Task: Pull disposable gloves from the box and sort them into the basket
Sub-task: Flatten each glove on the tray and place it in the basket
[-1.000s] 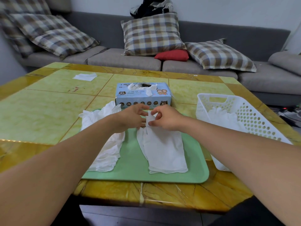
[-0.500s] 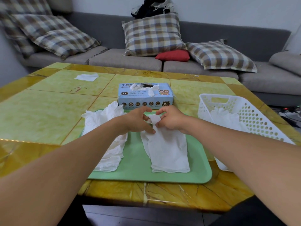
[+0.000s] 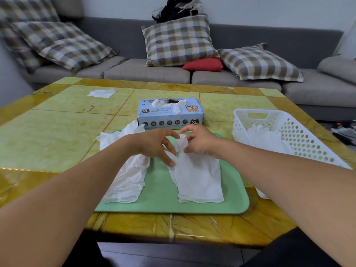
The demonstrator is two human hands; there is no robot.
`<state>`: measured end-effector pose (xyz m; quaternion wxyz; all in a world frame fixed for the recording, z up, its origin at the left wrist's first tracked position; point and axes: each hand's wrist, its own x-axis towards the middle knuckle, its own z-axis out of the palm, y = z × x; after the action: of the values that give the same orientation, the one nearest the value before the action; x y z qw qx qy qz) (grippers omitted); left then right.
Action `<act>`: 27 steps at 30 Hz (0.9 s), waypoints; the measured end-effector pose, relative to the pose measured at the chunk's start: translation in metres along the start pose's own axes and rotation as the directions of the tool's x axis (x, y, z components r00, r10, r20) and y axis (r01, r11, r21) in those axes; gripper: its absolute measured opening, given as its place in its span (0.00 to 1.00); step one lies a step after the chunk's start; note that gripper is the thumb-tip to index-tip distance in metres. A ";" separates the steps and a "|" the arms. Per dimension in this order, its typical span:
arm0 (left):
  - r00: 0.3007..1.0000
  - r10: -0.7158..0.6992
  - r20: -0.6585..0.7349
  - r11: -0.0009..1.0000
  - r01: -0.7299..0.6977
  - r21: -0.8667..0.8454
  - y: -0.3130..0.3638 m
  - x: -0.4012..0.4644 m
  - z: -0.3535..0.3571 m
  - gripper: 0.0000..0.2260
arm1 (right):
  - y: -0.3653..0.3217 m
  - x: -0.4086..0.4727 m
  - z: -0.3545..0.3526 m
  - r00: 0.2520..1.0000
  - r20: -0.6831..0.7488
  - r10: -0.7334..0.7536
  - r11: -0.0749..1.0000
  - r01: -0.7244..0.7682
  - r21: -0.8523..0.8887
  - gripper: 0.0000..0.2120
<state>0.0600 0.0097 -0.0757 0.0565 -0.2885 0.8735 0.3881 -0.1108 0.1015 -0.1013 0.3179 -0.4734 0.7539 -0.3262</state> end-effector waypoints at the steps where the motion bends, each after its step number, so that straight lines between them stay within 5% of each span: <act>1: 1.000 -0.001 -0.014 1.000 0.001 0.012 0.000 0.000 0.000 0.37 | 0.000 0.000 0.000 1.000 -0.003 0.003 1.000 -0.003 0.019 0.30; 7: 1.000 -0.023 -0.020 0.994 0.021 -0.107 -0.003 -0.002 -0.006 0.30 | -0.010 -0.006 -0.005 0.998 0.021 -0.066 0.995 0.064 0.083 0.31; 12: 0.998 -0.047 -0.043 0.992 0.042 -0.115 -0.007 -0.002 -0.006 0.27 | -0.021 -0.017 -0.020 0.969 -0.013 -0.246 0.909 0.226 -0.351 0.23; 15: 0.985 -0.003 -0.173 0.997 0.016 0.071 -0.004 -0.002 -0.005 0.28 | -0.030 -0.044 -0.032 0.930 0.266 -0.254 0.752 0.363 -0.551 0.14; 18: 0.878 0.239 -0.415 0.952 -0.128 0.278 0.007 -0.008 -0.002 0.22 | -0.029 -0.076 -0.040 0.867 0.489 -0.098 0.646 0.429 -0.632 0.13; 21: 0.896 0.407 -0.178 0.888 -0.343 0.305 0.030 -0.025 0.010 0.13 | -0.019 -0.101 -0.052 0.863 0.500 -0.067 0.641 0.422 -0.642 0.18; 24: 0.922 0.351 0.161 0.869 -0.385 0.310 0.030 -0.033 0.031 0.15 | -0.007 -0.114 -0.054 0.864 0.501 -0.053 0.610 0.425 -0.668 0.23; 27: 0.927 0.329 0.178 0.884 -0.369 0.287 0.023 -0.031 0.040 0.13 | -0.002 -0.119 -0.046 0.866 0.487 -0.111 0.526 0.467 -0.711 0.16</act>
<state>0.0686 0.0645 -0.0785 0.0853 -0.0889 0.9565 0.2645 -0.1045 0.2191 -0.0522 0.1462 -0.7398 0.6484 0.1047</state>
